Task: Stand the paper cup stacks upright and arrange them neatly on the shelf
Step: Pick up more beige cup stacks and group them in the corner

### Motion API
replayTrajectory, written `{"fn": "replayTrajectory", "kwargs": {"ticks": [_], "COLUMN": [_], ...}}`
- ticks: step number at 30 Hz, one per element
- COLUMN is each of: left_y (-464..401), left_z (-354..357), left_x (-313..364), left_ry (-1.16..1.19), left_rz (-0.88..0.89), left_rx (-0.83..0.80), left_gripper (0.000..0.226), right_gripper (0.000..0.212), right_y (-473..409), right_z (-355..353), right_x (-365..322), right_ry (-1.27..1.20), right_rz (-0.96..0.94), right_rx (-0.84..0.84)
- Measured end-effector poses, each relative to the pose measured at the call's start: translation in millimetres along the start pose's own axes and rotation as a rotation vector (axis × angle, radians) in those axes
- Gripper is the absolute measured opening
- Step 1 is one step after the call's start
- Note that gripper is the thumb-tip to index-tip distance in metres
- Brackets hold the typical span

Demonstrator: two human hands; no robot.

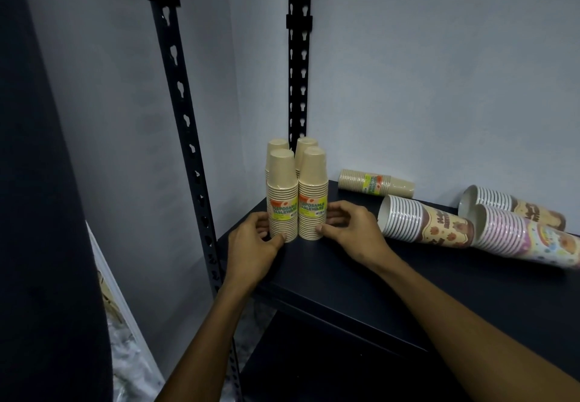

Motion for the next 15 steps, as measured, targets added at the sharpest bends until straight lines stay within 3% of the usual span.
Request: {"fn": "replayTrajectory", "kwargs": {"ticks": [15], "left_y": [0.1], "left_z": [0.4], "left_x": [-1.3], "left_ry": [-0.006], "left_rz": [0.022], "left_rx": [-0.002], "left_gripper": [0.047], "right_gripper": [0.039], "right_y": [-1.3], "right_z": [1.4], "right_x": [3.3], "right_ry": [-0.036], "right_rz": [0.031], "right_rx": [-0.018]}}
Point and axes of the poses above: each hand's wrist, its own y-axis away from the middle knuckle, its own z-axis out of the palm, x = y × z, the point moved 2 cm from there along -y, towards the middle knuckle, and after that the axes turned 14 degrees about x, right-handed, at the moved point
